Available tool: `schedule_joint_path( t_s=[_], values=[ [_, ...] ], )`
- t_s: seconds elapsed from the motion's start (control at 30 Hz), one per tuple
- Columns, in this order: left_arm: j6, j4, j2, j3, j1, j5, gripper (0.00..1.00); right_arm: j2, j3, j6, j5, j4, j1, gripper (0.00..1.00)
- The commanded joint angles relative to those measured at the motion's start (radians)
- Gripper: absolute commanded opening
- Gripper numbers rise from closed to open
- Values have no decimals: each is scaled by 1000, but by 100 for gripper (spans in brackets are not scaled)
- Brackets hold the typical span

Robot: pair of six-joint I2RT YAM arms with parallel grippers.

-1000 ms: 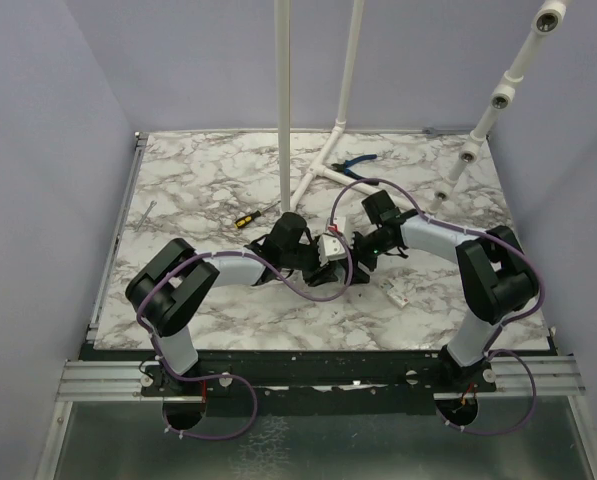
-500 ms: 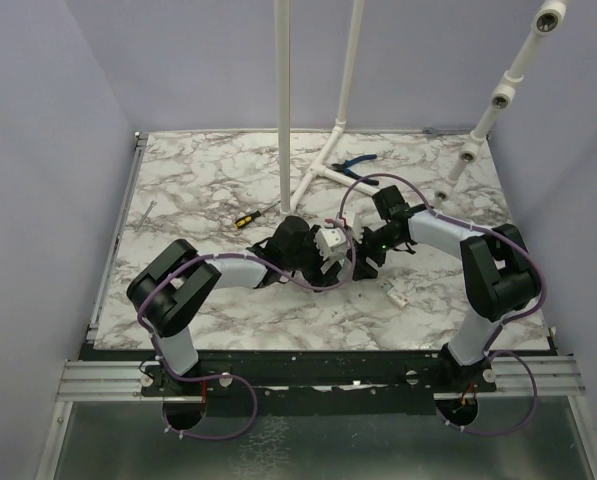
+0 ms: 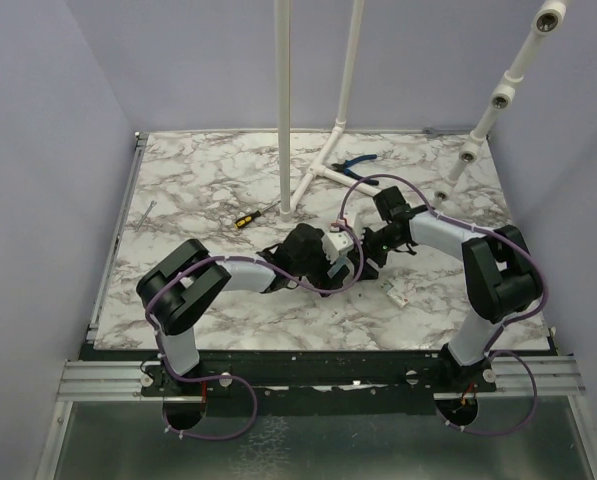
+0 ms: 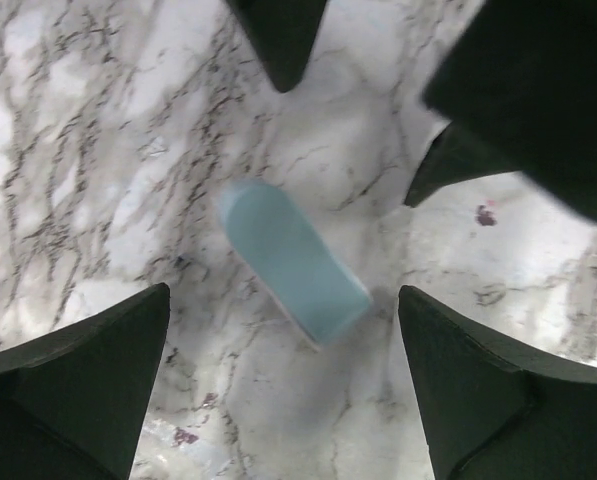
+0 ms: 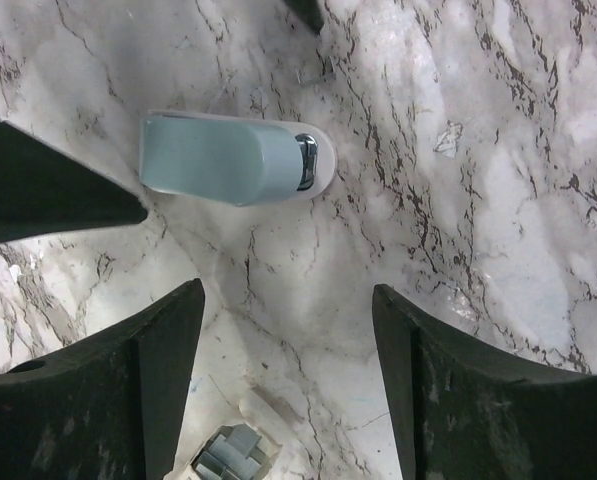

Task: Load the staples into the stapler
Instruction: Close the stapler at the center of the board.

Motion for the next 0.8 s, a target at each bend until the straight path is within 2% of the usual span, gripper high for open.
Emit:
schedule_joint_path(
  t_s=[0.0,0.13,0.27,0.4,0.77],
  values=[
    [67,-6,20,2,-16,-127,98,-13,-34,22,31,-49,-19,71],
    [41,-22,42,4,-17,-141,99,-14,-24,20,31,-60,-32,71],
    [-65,-65,72,40,-15,-213,99,-24,-22,31,34,-60,-34,71],
    [-52,-154,93,94,-10,-181,99,-31,-23,46,44,-62,-35,70],
    [-94,-197,110,106,7,-170,99,-59,-30,87,56,-52,-35,70]
  ],
)
